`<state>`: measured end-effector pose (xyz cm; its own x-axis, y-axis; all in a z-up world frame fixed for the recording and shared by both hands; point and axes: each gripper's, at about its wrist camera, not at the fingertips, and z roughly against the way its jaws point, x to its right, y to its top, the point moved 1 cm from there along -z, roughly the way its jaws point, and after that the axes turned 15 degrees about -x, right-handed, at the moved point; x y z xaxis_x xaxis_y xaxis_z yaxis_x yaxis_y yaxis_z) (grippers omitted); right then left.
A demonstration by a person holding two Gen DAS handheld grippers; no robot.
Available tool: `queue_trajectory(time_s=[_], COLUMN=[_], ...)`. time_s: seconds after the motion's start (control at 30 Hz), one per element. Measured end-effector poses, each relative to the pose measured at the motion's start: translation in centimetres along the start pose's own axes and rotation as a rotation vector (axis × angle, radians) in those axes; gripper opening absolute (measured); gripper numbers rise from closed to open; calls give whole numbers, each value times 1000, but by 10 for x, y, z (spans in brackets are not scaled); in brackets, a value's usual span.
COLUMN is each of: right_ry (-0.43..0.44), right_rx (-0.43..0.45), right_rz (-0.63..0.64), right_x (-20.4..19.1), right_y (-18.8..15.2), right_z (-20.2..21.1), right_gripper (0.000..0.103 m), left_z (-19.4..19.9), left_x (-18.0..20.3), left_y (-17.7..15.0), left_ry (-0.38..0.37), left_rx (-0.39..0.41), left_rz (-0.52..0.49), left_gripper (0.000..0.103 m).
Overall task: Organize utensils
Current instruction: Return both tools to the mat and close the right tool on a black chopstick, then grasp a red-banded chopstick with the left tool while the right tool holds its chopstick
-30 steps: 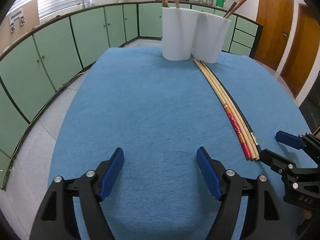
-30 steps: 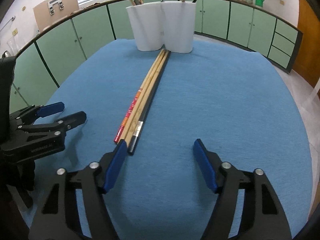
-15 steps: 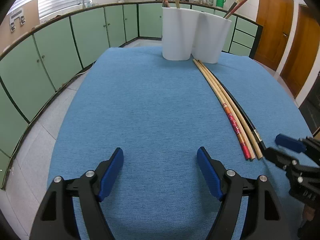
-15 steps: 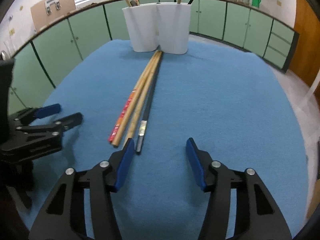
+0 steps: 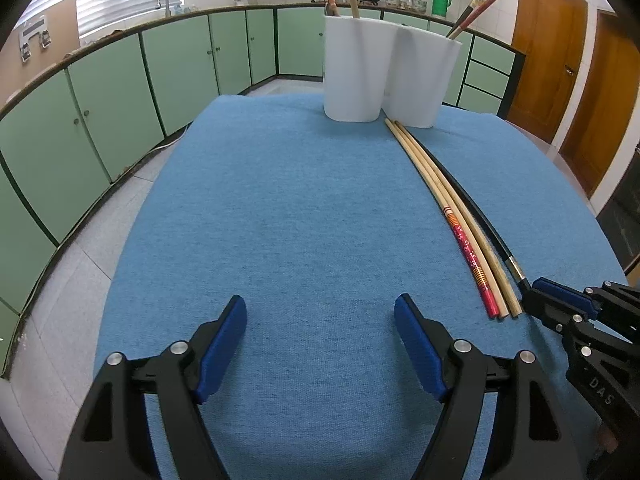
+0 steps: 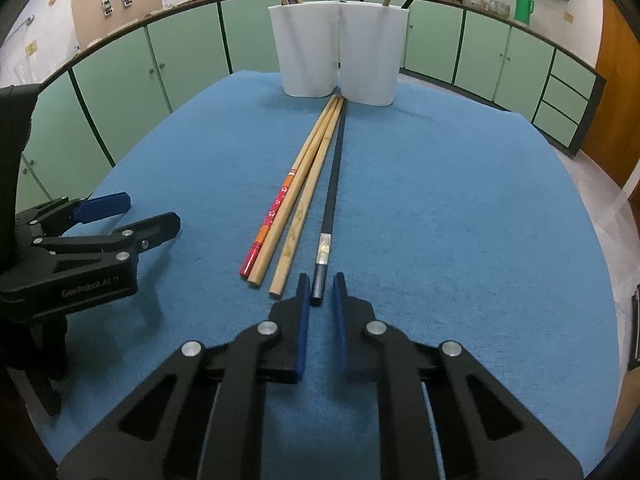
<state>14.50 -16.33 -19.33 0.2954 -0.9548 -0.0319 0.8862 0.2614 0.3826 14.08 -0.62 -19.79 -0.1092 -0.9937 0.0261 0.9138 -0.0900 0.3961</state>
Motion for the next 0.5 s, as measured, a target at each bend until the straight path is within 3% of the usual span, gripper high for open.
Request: queue_trajectory(time_s=[0.07,0.13,0.27,0.5], right_ry=[11,22,55,11], right_rx=[-1,-3,-7,-2], right_rz=[-6,5,-10,-76], right_x=[0,-2,5,38], right_y=[1,3,2,-9], right_z=[0,-1,0,9], right_gripper=[15,7,7,6], left_z=[0,0,1,1], left_x=[1,3,11,41], left_y=[0,0,-1,-2], left_ry=[-2,-8,-29,-95], left_rx=[0,-1,-5,-12], left_rz=[-3,-5,-11,-53], left_gripper=[75,75,75,75])
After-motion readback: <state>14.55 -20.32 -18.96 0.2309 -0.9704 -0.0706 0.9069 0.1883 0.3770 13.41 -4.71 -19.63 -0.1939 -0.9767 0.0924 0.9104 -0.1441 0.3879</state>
